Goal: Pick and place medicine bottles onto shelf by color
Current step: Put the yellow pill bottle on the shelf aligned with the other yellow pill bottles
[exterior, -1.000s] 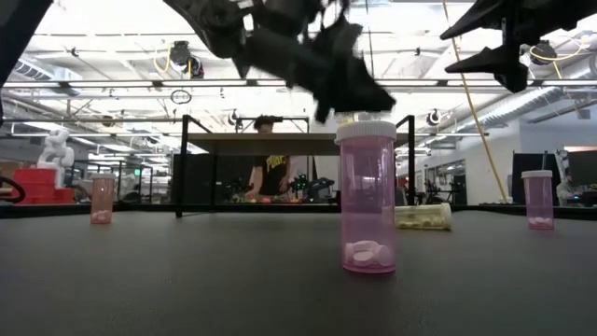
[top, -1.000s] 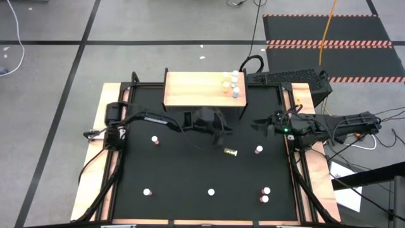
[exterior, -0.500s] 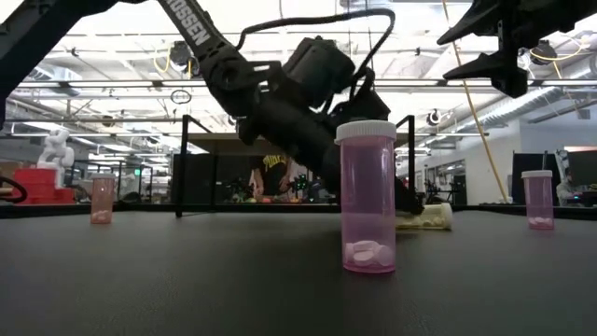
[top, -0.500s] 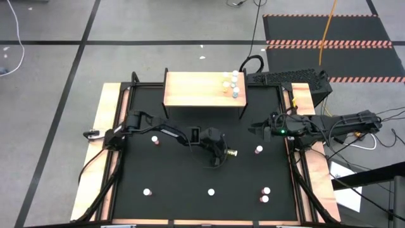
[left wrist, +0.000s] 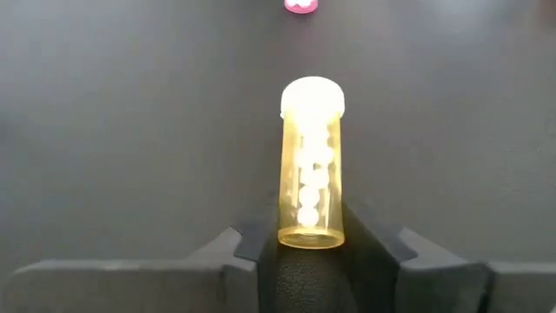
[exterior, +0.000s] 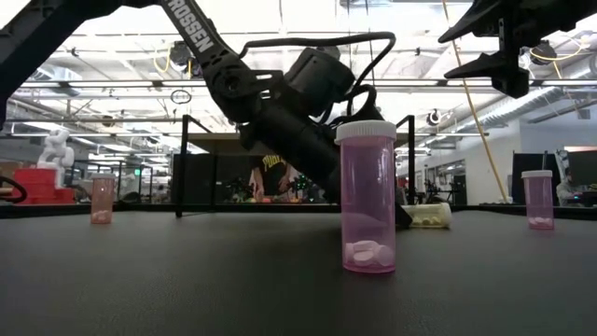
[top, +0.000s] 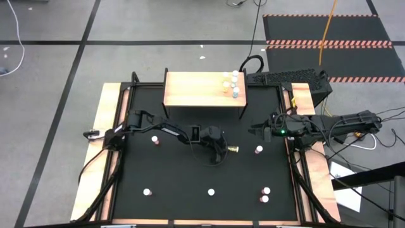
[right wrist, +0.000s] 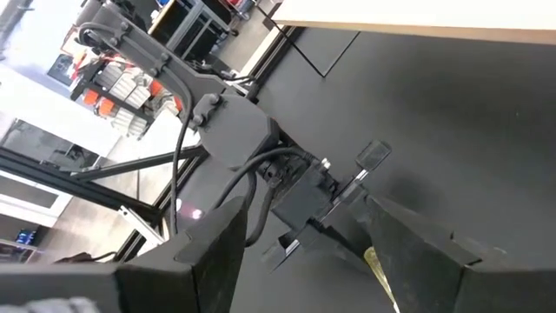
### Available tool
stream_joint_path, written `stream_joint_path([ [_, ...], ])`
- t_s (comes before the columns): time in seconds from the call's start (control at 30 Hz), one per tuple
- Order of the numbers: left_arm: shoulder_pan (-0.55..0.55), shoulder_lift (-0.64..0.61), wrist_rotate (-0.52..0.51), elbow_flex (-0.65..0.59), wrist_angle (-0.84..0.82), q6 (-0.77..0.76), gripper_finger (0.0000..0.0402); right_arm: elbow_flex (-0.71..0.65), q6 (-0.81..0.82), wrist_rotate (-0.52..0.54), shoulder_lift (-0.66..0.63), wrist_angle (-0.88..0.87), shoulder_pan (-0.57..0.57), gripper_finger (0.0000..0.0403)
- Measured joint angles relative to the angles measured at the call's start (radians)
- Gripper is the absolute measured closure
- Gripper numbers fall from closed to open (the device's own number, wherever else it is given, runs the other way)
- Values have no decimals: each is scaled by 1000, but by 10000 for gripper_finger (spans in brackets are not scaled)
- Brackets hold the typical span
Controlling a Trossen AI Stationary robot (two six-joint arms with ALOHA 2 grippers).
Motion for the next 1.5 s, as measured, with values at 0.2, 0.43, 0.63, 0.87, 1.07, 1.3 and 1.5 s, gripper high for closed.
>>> stream_joint_path([
  [0.2,4,0,0,0,0,0,295,0,-17,1,-1,0,0,170],
  [0.43,10,-25,-8,-2,59,-86,284,0,-25,4,-18,0,0,170],
  [0.63,44,-97,-1,-2,97,-181,309,0,-52,26,-50,25,0,170],
  [0.87,93,-225,0,-2,107,-219,286,0,-92,38,-84,95,-1,170],
  [1.07,135,-369,0,-2,158,-244,302,0,-124,92,-107,311,-1,169],
  [1.3,157,-497,1,-2,255,-252,292,1,-301,167,-96,489,-2,152],
  [1.5,156,-537,18,-1,293,-259,289,0,-582,255,58,815,-19,122],
])
